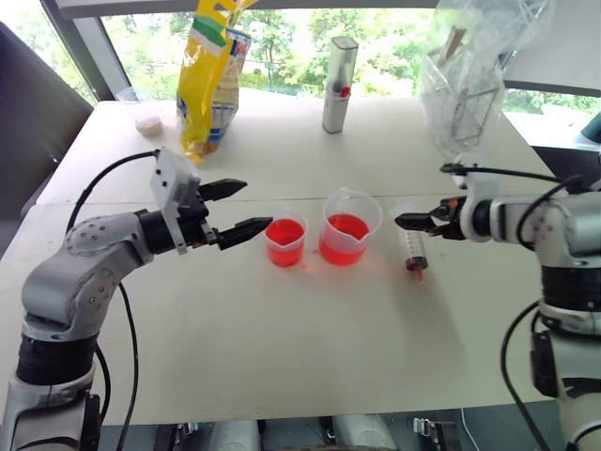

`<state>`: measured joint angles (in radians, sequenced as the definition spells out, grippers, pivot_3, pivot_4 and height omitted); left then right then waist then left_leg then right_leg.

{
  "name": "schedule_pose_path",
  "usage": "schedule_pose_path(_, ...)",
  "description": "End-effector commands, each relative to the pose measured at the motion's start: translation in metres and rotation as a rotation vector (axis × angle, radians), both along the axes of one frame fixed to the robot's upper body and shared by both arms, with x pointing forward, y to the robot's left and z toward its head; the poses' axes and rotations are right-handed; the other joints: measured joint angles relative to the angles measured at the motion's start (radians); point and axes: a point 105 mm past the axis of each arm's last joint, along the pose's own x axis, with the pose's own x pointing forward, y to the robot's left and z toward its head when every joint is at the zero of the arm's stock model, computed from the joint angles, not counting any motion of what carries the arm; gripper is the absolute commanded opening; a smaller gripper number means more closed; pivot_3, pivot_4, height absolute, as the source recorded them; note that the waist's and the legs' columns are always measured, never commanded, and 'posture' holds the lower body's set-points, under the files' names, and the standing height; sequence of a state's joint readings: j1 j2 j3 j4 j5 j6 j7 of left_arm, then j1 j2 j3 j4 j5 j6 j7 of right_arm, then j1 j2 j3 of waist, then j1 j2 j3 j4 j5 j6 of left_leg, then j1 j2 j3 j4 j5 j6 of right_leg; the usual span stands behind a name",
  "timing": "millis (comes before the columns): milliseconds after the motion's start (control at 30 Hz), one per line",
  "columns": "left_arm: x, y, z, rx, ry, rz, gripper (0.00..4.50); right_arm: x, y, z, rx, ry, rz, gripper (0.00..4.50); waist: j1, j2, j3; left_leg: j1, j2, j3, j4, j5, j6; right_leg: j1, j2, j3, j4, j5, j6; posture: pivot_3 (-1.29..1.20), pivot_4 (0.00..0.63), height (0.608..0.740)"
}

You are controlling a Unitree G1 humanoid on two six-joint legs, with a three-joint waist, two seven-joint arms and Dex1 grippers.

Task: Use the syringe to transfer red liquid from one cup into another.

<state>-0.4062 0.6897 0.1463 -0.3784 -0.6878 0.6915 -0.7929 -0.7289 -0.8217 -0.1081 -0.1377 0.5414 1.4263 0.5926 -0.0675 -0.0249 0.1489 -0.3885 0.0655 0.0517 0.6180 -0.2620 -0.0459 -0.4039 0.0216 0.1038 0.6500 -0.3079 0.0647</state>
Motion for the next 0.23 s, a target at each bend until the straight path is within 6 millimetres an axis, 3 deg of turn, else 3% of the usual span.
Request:
schedule_pose_path(33,-0.004,0.000,0.013,0.009,-0.058,-0.002,4.50,-0.026,0.012,0.042,0.013,-0.140,0.177,4.45,0.000,0.000,0.000,0.000,0.000,0.000,0.000,0.000,0.000,0.000,0.000,0.000,0.000,0.000,0.000,0.00,0.150,0.740)
schedule_pose_path(233,-0.006,0.001,0.012,0.019,-0.050,0.001,4.50,-0.061,0.022,0.046,-0.035,-0.164,0.328,4.45,-0.001,-0.001,0.000,0.002,0.000,0.000,0.000,0.000,0.000,0.002,0.000,0.000,0.000,0.000,0.000,0.00,0.150,0.740)
